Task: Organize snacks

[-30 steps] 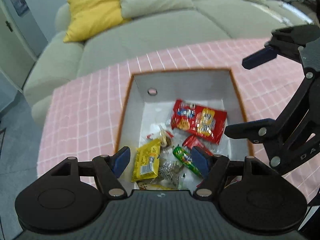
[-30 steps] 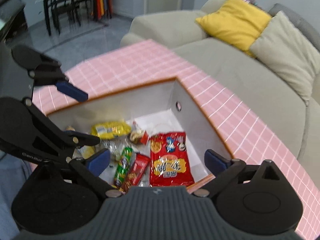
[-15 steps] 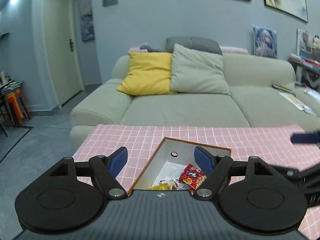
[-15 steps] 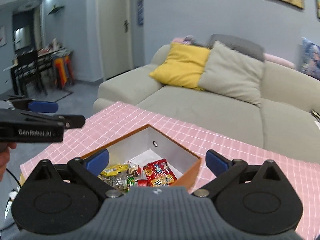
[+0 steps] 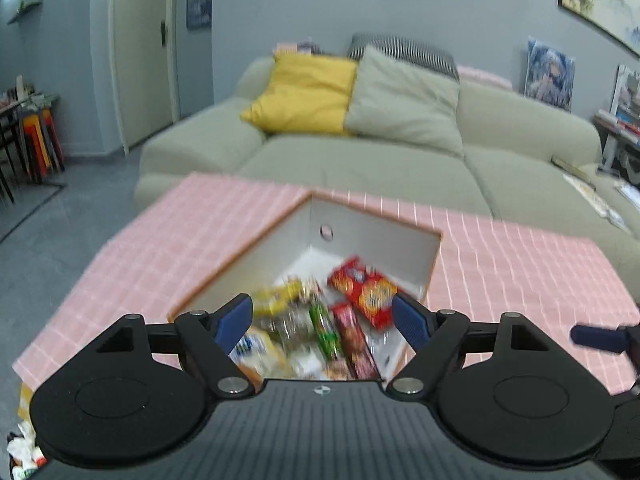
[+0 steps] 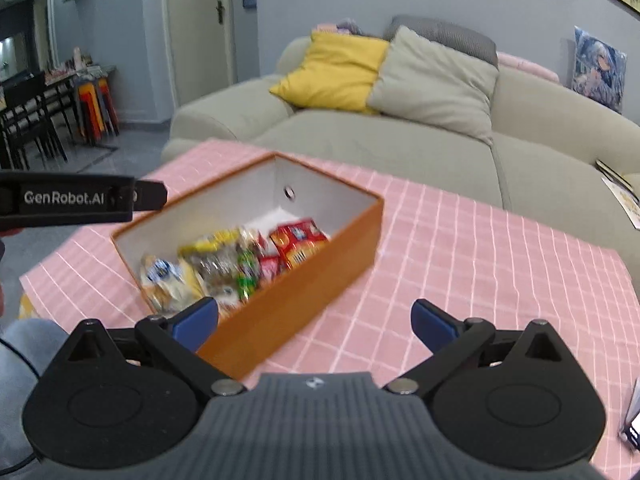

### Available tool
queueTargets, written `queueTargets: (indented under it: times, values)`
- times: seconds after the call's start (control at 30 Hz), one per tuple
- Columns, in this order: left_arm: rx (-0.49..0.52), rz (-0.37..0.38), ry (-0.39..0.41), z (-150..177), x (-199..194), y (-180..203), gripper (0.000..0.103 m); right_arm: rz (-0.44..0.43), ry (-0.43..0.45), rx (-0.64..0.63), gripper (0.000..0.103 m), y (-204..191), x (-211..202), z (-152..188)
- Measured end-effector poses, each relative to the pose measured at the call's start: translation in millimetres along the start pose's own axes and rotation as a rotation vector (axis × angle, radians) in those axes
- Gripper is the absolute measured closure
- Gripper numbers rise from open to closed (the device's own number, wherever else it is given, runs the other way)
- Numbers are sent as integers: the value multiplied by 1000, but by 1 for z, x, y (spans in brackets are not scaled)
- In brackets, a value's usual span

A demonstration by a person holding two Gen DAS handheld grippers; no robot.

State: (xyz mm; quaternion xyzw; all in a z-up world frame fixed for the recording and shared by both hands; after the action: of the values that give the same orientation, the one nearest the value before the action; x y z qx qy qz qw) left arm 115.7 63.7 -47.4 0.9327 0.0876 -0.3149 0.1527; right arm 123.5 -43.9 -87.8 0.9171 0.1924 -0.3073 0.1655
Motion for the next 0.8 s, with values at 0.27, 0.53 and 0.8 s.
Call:
queueTargets:
  times: [0.27, 0.53, 0.8]
  values:
    - [16, -55, -64, 24, 16, -6, 10, 19, 13, 47, 4, 9, 14, 7]
    - [23, -74, -110, 38, 25, -6, 10, -17, -19, 92, 4, 7, 24, 18]
    - [37, -90, -134, 42, 28, -5, 10, -39, -17, 107, 4, 4, 24, 17]
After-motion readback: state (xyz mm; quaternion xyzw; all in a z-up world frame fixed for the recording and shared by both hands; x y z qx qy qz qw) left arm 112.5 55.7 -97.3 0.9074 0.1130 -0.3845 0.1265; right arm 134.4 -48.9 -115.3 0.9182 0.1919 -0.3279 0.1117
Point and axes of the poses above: each gripper's, at about its wrist camera, not at the fingertips, and x roughly the way its jaws point, y to its right, z to its underside, the point moved 10 cm from there along x, roughly the way its jaws point, and after that the axes turned 14 degrees about -x, right-handed, at the moved point
